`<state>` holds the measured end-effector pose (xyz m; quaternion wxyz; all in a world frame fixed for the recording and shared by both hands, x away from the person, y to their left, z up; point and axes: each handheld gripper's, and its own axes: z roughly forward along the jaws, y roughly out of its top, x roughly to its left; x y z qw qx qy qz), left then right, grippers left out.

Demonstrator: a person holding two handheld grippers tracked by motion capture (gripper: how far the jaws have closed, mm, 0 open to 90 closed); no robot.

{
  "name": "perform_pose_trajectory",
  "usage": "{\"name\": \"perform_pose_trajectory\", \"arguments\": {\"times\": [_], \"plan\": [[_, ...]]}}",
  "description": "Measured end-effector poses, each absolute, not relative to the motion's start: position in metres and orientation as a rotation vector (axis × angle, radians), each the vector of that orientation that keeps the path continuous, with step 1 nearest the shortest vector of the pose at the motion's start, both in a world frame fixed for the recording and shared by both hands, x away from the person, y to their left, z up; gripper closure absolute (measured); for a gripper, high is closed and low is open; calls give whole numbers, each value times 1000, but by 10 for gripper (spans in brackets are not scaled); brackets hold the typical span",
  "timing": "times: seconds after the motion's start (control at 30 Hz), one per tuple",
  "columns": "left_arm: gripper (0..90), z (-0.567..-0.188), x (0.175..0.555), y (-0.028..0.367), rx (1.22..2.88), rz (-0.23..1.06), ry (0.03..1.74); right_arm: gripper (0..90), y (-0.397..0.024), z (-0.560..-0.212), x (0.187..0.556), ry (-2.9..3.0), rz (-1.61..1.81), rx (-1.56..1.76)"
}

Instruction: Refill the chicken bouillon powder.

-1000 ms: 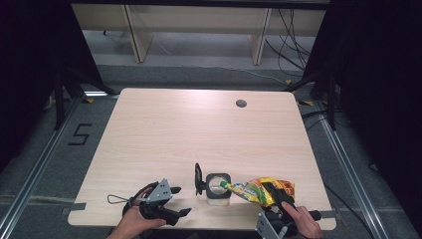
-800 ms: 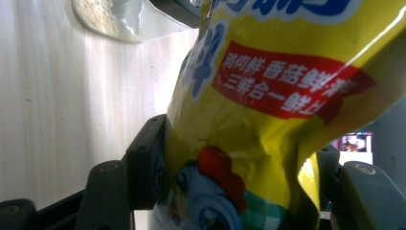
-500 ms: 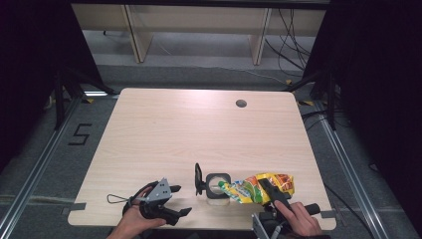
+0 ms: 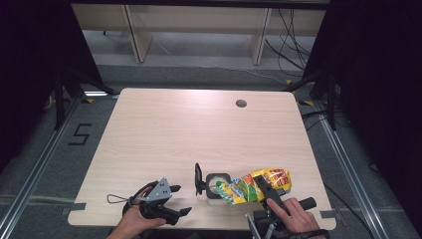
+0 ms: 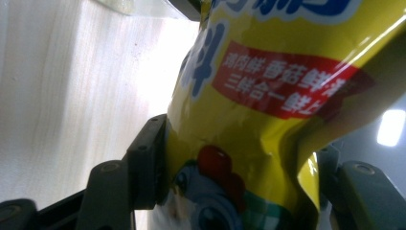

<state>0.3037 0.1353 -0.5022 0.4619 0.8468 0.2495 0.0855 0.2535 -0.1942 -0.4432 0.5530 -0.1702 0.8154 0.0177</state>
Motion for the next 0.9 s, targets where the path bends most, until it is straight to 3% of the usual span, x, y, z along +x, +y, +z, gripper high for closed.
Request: {"name": "perform_pose_trajectory", "arguments": {"times": [0.9], "plan": [[204, -501, 304, 136, 2080, 222, 610, 407, -185, -439, 249, 1841, -67, -505]]}}
